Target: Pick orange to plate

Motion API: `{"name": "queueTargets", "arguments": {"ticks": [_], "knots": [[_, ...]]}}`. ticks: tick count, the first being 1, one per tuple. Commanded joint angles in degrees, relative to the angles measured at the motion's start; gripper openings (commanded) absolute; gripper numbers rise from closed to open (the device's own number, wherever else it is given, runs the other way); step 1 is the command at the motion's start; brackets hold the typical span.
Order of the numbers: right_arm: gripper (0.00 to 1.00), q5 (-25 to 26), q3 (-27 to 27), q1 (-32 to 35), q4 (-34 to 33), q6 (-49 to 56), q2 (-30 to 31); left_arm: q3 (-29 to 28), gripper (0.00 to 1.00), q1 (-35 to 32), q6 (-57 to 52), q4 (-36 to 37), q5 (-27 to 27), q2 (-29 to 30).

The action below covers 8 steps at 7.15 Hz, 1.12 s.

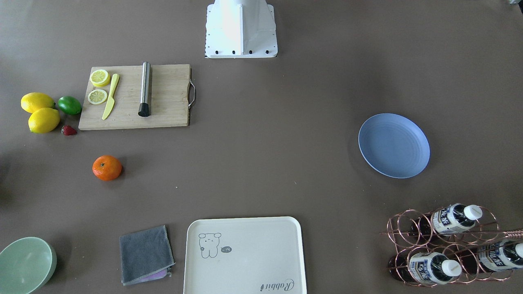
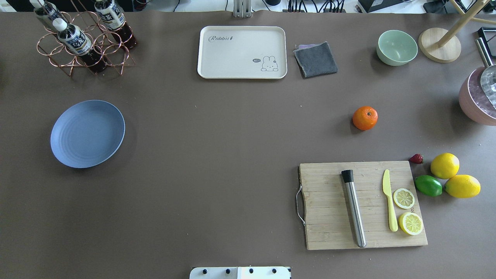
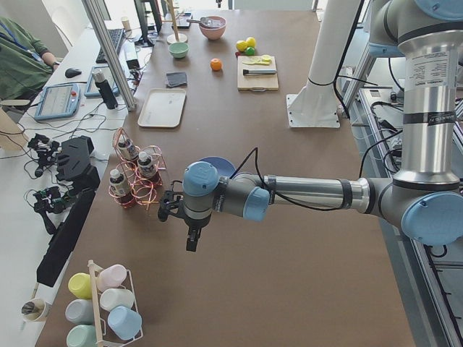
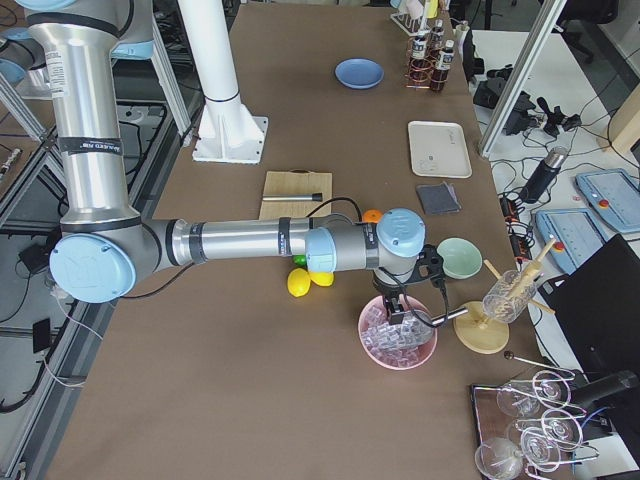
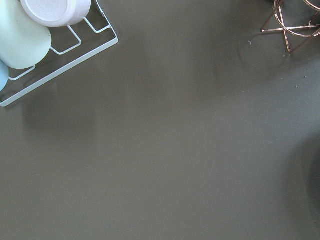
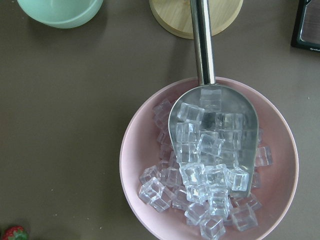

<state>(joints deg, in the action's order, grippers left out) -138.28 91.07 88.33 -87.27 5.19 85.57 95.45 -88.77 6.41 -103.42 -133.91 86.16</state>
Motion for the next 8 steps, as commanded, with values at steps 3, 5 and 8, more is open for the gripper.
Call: {"name": "queueTargets", "arguments": {"ticks": [3, 5, 8], "knots": [[1.00, -0.06, 0.16, 0.00, -0.01, 0.00, -0.05, -0.18, 0.98, 0.00, -0.17, -0.02, 0.06, -0.20], [1.00, -0.85, 0.60, 0.09, -0.01, 0.00, 0.47, -0.09, 0.98, 0.00, -0.09, -0.02, 0.06, -0.20], [1.00, -0.85, 0.51, 0.09, -0.01, 0.00, 0.48, -0.09, 0.98, 0.09, 0.00, 0.06, -0.03, 0.15]]}}
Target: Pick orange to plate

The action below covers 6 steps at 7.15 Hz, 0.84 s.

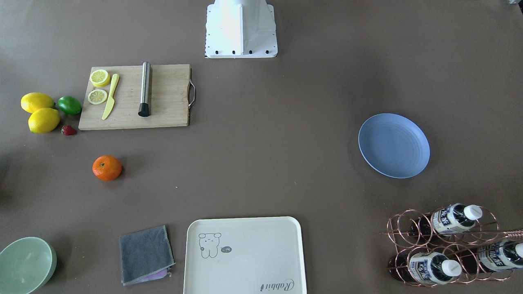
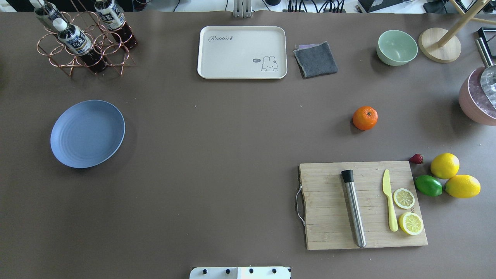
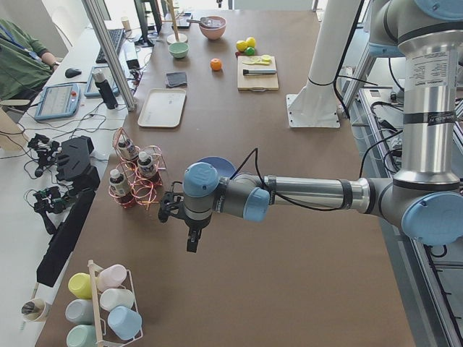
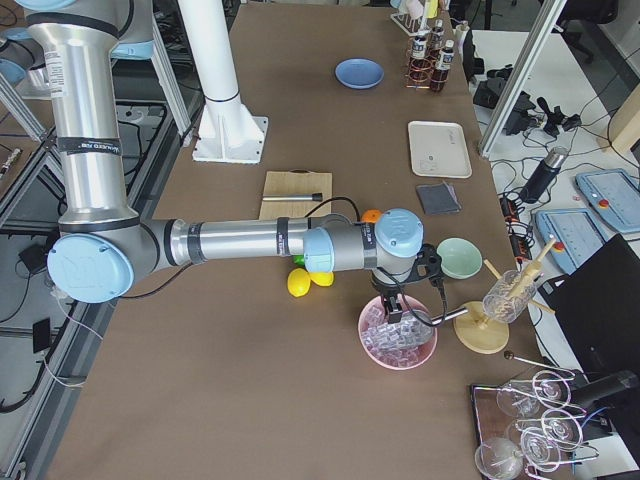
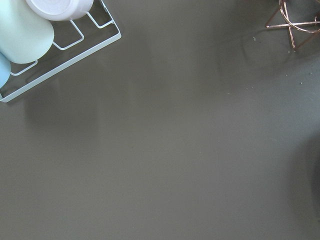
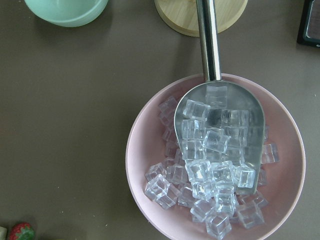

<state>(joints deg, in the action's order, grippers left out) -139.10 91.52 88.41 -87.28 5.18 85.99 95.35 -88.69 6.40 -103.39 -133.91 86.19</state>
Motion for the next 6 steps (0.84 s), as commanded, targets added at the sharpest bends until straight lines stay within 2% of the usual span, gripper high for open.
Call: {"name": "queueTargets", "arguments": {"ticks": [1, 6], "knots": [[1.00, -0.03, 0.06, 0.01, 0.00, 0.00, 0.06, -0.08, 0.98, 0.01, 0.01, -0.06, -0.03, 0.12], [1.00, -0.12, -0.03, 0.01, 0.00, 0.00, -0.03, -0.08, 0.98, 0.27, 0.01, 0.03, 0.06, 0.55]]}}
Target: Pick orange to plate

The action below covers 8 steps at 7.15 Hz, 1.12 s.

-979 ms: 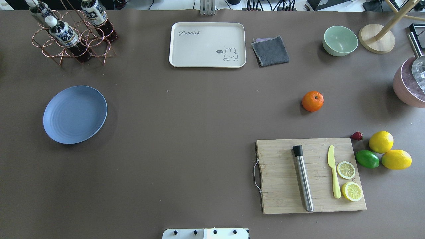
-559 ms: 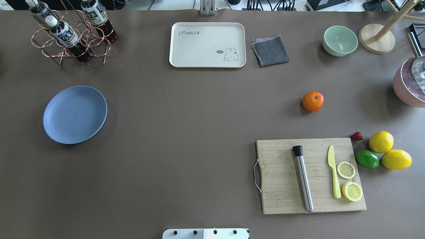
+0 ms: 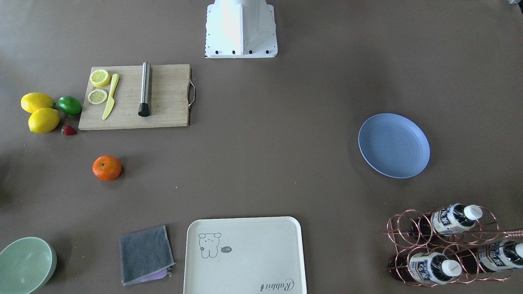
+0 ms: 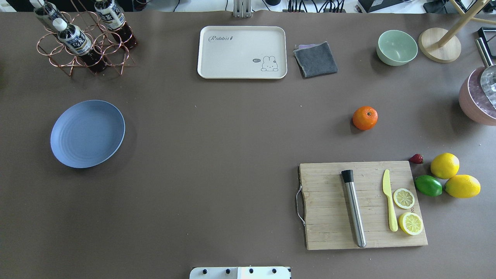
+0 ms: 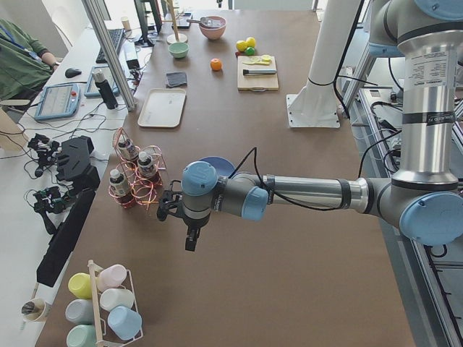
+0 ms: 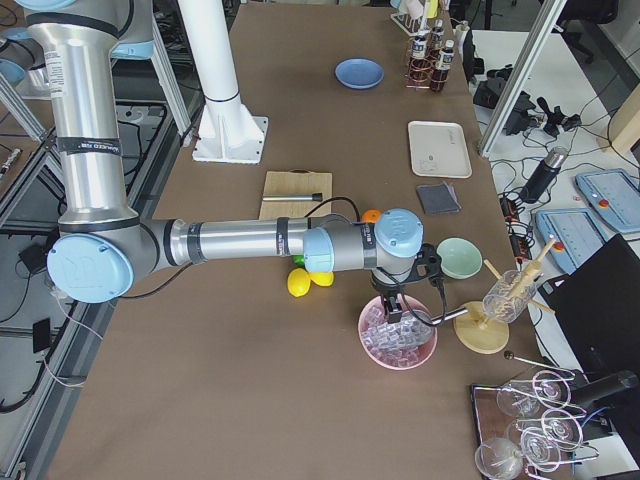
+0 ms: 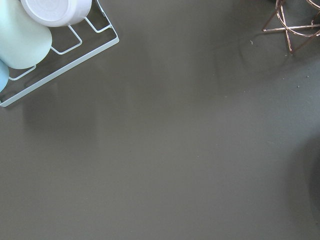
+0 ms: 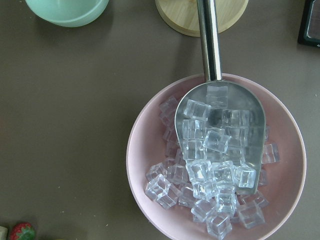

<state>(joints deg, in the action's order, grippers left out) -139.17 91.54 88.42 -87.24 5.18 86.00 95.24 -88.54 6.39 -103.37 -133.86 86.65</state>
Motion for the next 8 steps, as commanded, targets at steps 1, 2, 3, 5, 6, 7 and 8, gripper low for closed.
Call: {"name": "queueTargets", "arguments": {"ticks": [1, 2, 3, 5, 6, 7, 8], "knots": [[1.00, -0.05, 0.05, 0.00, -0.03, 0.00, -0.04, 0.03, 0.98, 0.64, 0.03, 0.01, 0.00, 0.01], [1.00, -0.05, -0.04, 0.00, -0.03, 0.00, -0.04, -0.06, 0.98, 0.91, 0.03, 0.01, 0.00, 0.10], [1.00, 0.03, -0.04, 0.00, -0.03, 0.00, -0.04, 0.03, 0.98, 1.00, 0.03, 0.01, 0.00, 0.10], [1.00, -0.05, 0.05, 0.09, -0.03, 0.00, 0.05, -0.06, 0.98, 1.09, 0.03, 0.01, 0.09, 0.71], [1.00, -0.05, 0.05, 0.09, -0.12, 0.00, 0.05, -0.06, 0.98, 1.09, 0.03, 0.01, 0.09, 0.63], [1.00, -0.05, -0.13, 0.09, -0.03, 0.00, 0.05, -0.06, 0.98, 1.09, 0.03, 0.01, 0.09, 0.63], [1.00, -0.05, -0.04, 0.09, -0.12, 0.00, 0.05, 0.03, 0.98, 1.09, -0.06, 0.01, 0.09, 0.63]]}}
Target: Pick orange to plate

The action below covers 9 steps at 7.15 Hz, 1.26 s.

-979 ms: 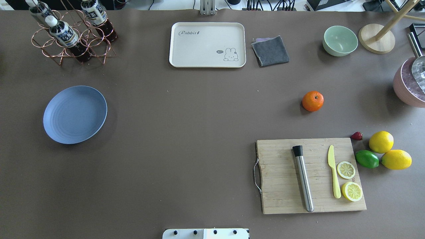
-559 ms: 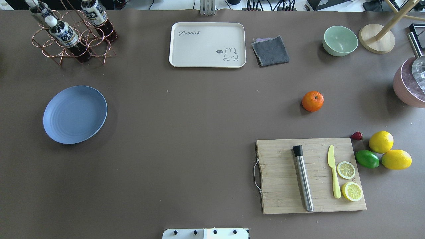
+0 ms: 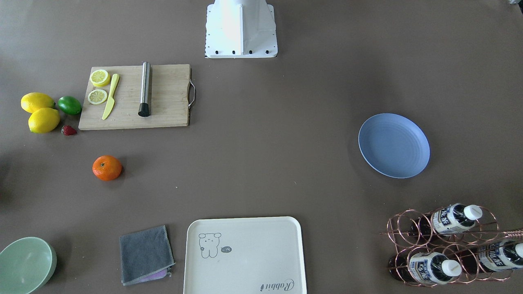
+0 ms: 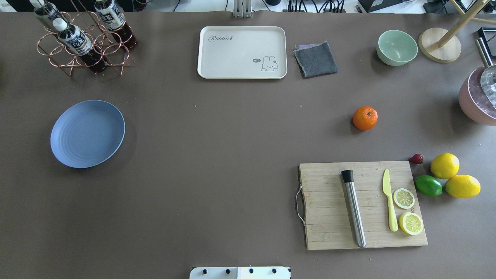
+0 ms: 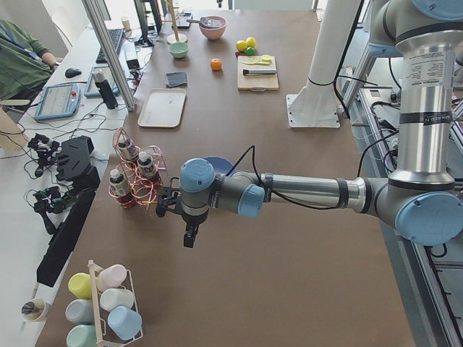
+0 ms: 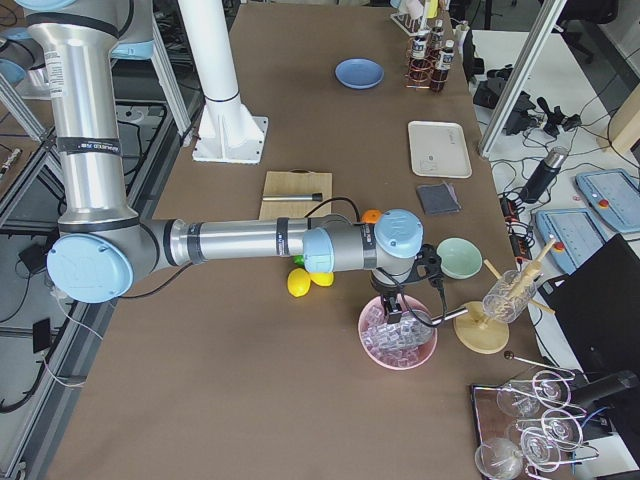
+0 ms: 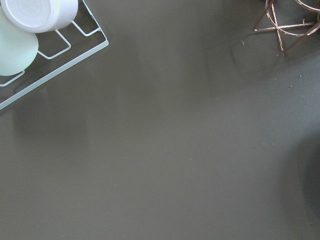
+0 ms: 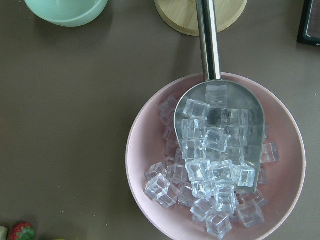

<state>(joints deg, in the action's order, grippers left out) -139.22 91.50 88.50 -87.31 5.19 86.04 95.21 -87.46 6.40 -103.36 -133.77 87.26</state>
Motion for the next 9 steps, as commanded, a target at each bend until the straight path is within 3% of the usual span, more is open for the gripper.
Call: {"name": "queueTargets", "arguments": {"ticks": [1, 9], "knots": [[1.00, -0.09, 0.08, 0.00, -0.05, 0.00, 0.01, -0.02, 0.98, 0.01, -0.16, 0.00, 0.00, 0.01], [1.00, -0.88, 0.17, 0.00, 0.04, 0.00, 0.10, -0.46, 0.98, 0.01, -0.24, 0.00, -0.09, 1.14]]}}
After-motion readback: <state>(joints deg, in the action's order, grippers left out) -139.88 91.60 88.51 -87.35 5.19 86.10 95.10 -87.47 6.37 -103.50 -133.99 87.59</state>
